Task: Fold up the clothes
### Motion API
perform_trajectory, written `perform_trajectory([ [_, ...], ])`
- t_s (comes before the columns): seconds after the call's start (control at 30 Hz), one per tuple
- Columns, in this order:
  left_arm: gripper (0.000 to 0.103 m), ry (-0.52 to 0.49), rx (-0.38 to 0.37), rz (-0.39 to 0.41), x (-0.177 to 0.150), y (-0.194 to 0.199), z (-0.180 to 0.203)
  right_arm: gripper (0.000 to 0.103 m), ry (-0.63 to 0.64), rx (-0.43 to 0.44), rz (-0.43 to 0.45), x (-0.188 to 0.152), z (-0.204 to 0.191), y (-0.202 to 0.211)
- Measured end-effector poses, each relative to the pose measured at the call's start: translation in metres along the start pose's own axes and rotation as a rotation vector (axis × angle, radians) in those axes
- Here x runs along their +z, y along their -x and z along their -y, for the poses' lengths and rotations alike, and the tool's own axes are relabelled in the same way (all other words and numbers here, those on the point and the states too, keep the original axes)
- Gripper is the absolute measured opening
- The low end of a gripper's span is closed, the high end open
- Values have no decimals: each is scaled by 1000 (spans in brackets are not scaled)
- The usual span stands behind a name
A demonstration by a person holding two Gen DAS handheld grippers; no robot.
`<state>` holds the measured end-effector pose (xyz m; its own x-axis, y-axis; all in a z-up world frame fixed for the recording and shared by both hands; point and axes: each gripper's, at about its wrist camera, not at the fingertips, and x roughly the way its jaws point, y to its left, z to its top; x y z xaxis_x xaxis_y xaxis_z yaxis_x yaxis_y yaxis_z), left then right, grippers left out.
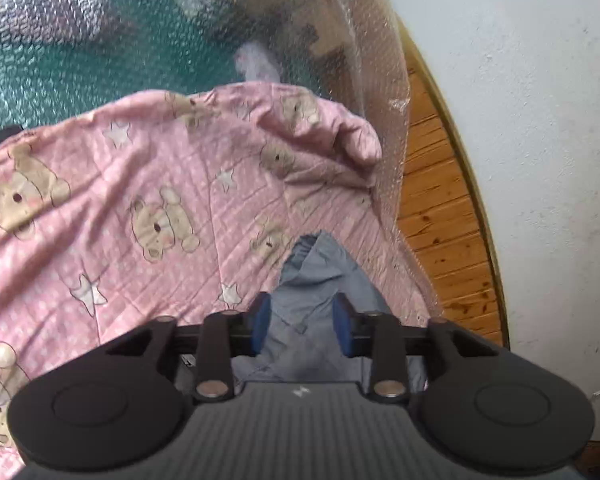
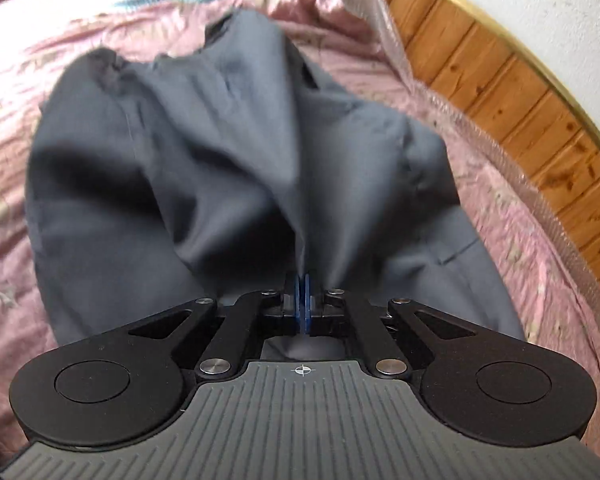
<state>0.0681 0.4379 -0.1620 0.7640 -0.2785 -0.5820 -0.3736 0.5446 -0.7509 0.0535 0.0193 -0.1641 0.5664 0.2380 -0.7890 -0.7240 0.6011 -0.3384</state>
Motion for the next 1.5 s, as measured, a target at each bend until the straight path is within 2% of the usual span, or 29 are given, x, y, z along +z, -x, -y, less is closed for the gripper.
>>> perform_trajectory([
  [0.07, 69, -41, 15, -20, 1, -17, 5, 2, -30, 8, -14, 3, 5, 1],
  [0.13, 69, -77, 36, -71, 2, -35, 4, 22, -43, -10, 19, 11, 15, 16],
  [0.17, 69, -90, 68, -88, 2, -41, 1, 39, -44, -24, 40, 17, 20, 26],
  [0.2, 66, -93, 85, -91, -1, -41, -2, 45, -45, -40, 74, 23, 25, 37],
  [0.27, 66, -58, 45, -63, -9, -27, -8, 46, -29, -47, 162, 47, 32, 61],
  [0.33, 66, -23, 4, -36, -17, -12, -15, 51, 10, -6, 219, 77, 29, 68],
  [0.4, 67, 45, -30, -25, -32, 1, -22, 60, 67, 50, 260, 112, 20, 64],
  [0.43, 67, 79, -41, -23, -41, 6, -26, 65, 108, 89, 244, 129, 13, 52],
  [0.47, 67, 100, -44, -20, -50, 12, -29, 74, 166, 142, 204, 146, 2, 33],
  [0.57, 67, 176, -27, 7, -79, 23, -40, 73, 340, 239, 76, 175, -40, -25],
  [0.67, 68, 248, -8, 20, -99, 22, -53, 68, 451, 249, -54, 177, -73, -75],
  [0.73, 69, 251, -20, 13, -100, 9, -56, 63, 462, 252, -119, 178, -81, -98],
  [0.77, 69, 242, -24, 10, -99, 1, -56, 47, 466, 253, -151, 178, -85, -110],
  [0.8, 64, 230, -26, 15, -96, -6, -55, 24, 446, 266, -168, 180, -85, -115],
  [0.83, 51, 218, -43, 28, -93, -11, -54, 14, 420, 266, -159, 182, -83, -114],
  [0.87, 0, 209, -58, 37, -90, -12, -52, 3, 393, 263, -147, 185, -80, -112],
  [0.9, 0, 203, -69, 42, -91, -7, -48, 0, 368, 261, -119, 186, -76, -104],
  [1.0, 0, 184, -102, 57, -91, 9, -36, 0, 243, 261, -9, 188, -51, -63],
  [1.1, 0, 166, -135, 72, -92, 24, -23, 0, 135, 244, 153, 188, -24, 9],
  [1.17, 1, 153, -156, 82, -92, 34, -15, 0, 84, 259, 216, 178, -18, 38],
  [1.23, 13, 141, -178, 92, -93, 45, -7, 0, 64, 268, 253, 163, -23, 54],
  [1.27, 23, 134, -189, 97, -93, 50, -2, 0, 74, 267, 256, 154, -34, 53],
  [1.3, 39, 128, -200, 101, -93, 55, 2, 0, 83, 280, 255, 144, -48, 48],
  [1.33, 46, 122, -211, 106, -93, 60, 6, 0, 92, 292, 255, 135, -64, 42],
  [1.37, 54, 119, -198, 97, -96, 60, 8, 4, 123, 288, 245, 124, -82, 35],
  [1.4, 54, 121, -149, 66, -103, 52, 7, 17, 158, 281, 234, 114, -100, 27],
  [1.43, 54, 122, -116, 43, -107, 45, 8, 24, 186, 272, 235, 105, -113, 24],
  [1.47, 55, 118, -85, 22, -111, 39, 10, 42, 163, 277, 237, 95, -116, 30],
  [1.5, 57, 113, -58, 1, -115, 34, 11, 49, 132, 283, 238, 84, -117, 36],
])
